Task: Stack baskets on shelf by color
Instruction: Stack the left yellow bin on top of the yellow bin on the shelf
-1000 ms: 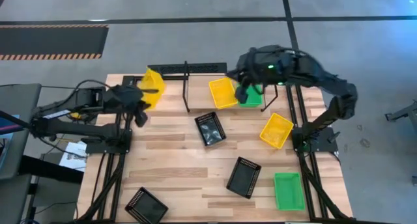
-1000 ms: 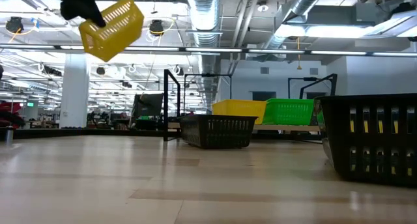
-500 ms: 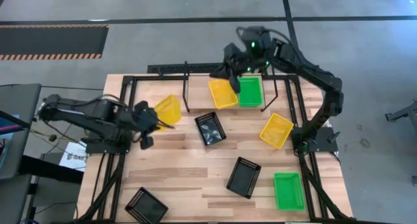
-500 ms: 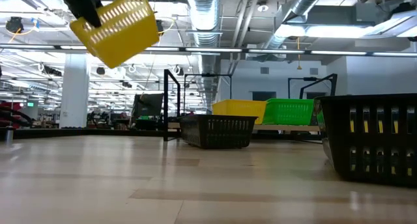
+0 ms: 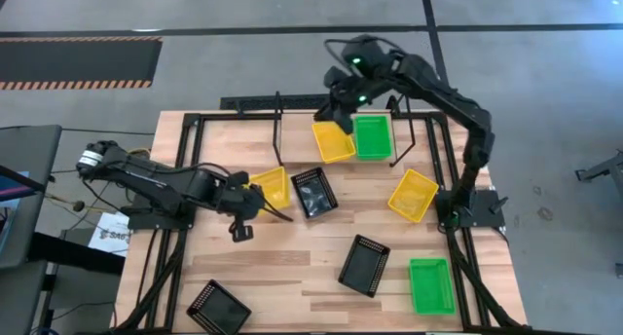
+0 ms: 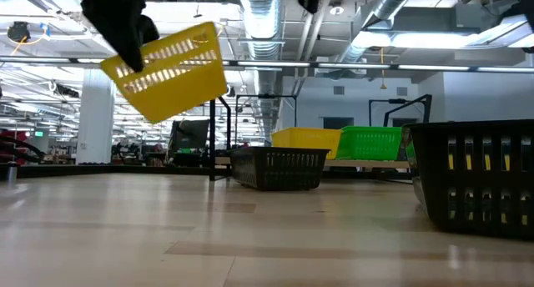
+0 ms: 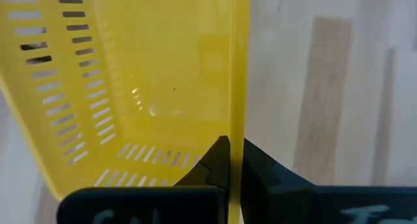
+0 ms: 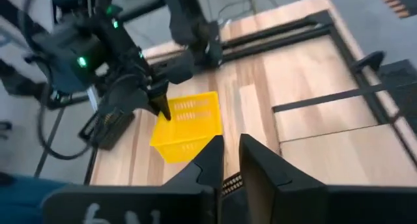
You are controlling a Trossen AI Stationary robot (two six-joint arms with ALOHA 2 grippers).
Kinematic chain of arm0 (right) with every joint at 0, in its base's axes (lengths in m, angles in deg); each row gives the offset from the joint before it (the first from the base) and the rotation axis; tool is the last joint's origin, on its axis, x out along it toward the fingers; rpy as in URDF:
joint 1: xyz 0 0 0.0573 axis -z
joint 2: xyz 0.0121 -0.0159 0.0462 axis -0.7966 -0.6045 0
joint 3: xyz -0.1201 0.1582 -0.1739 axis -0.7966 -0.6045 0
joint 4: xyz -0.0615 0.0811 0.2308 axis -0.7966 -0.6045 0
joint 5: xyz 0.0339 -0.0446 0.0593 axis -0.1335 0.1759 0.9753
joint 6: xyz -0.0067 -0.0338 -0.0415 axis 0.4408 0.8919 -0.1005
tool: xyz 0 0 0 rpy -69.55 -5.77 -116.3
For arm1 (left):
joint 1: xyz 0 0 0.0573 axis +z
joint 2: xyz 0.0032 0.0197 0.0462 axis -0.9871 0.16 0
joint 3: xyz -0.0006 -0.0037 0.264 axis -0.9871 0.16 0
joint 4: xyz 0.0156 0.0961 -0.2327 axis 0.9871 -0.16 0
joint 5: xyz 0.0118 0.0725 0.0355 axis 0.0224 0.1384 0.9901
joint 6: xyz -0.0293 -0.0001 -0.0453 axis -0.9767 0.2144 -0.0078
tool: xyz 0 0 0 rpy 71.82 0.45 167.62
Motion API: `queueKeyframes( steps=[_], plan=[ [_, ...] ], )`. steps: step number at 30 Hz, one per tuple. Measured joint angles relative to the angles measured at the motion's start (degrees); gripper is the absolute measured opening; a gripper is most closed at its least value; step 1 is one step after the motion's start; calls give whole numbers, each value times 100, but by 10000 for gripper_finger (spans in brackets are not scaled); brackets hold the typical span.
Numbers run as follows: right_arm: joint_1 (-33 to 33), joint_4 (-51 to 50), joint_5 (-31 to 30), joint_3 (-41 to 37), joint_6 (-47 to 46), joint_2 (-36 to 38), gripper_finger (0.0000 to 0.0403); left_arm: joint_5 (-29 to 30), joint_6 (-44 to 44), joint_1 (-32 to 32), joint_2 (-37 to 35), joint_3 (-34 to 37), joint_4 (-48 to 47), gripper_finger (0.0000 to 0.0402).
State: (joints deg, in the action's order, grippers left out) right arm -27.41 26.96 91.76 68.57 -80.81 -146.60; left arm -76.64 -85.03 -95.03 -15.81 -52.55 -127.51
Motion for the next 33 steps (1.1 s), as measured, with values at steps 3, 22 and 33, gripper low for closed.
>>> queueKeyframes(
  steps=[3,22,33],
  plan=[
    [-40,-152,189,289,37,-413,84,-74,64,0,-18,0,327,0],
    [-480,-537,926,742,487,-2043,93,-79,42,2,-25,0,576,0],
    [-659,-515,1064,742,485,-2070,93,-40,206,103,97,-6,808,0]
  ],
)
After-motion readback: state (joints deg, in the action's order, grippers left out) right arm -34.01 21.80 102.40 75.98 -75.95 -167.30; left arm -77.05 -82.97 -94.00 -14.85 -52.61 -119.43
